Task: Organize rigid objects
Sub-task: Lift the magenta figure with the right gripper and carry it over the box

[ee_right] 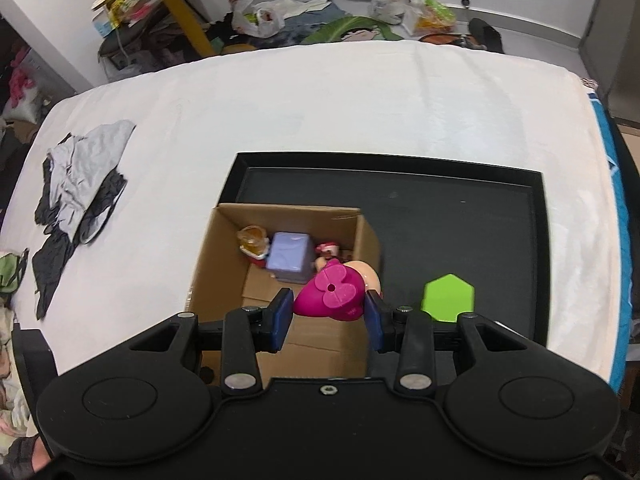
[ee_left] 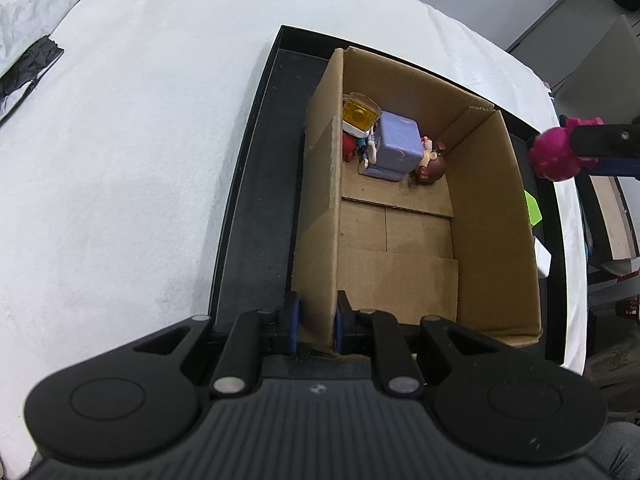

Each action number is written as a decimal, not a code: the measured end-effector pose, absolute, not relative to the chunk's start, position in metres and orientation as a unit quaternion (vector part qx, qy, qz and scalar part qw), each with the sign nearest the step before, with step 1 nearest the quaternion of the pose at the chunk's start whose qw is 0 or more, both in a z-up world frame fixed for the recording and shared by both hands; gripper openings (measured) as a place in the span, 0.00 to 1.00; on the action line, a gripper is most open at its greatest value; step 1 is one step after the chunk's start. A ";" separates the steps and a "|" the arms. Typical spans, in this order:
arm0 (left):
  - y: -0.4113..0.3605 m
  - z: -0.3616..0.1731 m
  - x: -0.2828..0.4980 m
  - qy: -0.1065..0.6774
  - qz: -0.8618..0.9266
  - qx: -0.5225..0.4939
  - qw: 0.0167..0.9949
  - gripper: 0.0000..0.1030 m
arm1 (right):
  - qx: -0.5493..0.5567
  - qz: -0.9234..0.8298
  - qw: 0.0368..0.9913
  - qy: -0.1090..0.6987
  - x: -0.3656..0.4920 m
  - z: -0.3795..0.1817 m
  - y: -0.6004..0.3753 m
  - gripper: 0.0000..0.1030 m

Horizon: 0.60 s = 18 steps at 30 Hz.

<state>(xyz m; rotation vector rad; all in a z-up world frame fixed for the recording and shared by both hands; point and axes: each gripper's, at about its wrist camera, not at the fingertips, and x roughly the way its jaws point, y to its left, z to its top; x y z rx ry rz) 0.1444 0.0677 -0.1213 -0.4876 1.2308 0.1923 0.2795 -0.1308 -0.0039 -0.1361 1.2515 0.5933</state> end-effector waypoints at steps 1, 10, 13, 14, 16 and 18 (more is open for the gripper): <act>0.068 -0.122 0.144 0.570 0.089 -0.227 0.784 0.16 | -0.063 0.276 0.766 0.577 0.278 -0.004 -0.127 0.37; 0.071 -0.123 0.144 0.570 0.083 -0.229 0.784 0.16 | -0.066 0.298 0.750 0.587 0.265 -0.017 -0.095 0.37; 0.071 -0.123 0.143 0.570 0.082 -0.231 0.784 0.16 | -0.064 0.303 0.744 0.592 0.261 -0.025 -0.085 0.37; 0.071 -0.123 0.144 0.570 0.081 -0.230 0.785 0.16 | -0.064 0.305 0.741 0.595 0.260 -0.029 -0.081 0.37; 0.071 -0.124 0.143 0.570 0.080 -0.232 0.784 0.16 | -0.062 0.306 0.738 0.598 0.258 -0.035 -0.075 0.37; 0.070 -0.124 0.144 0.570 0.080 -0.234 0.783 0.16 | -0.060 0.308 0.735 0.601 0.257 -0.041 -0.070 0.37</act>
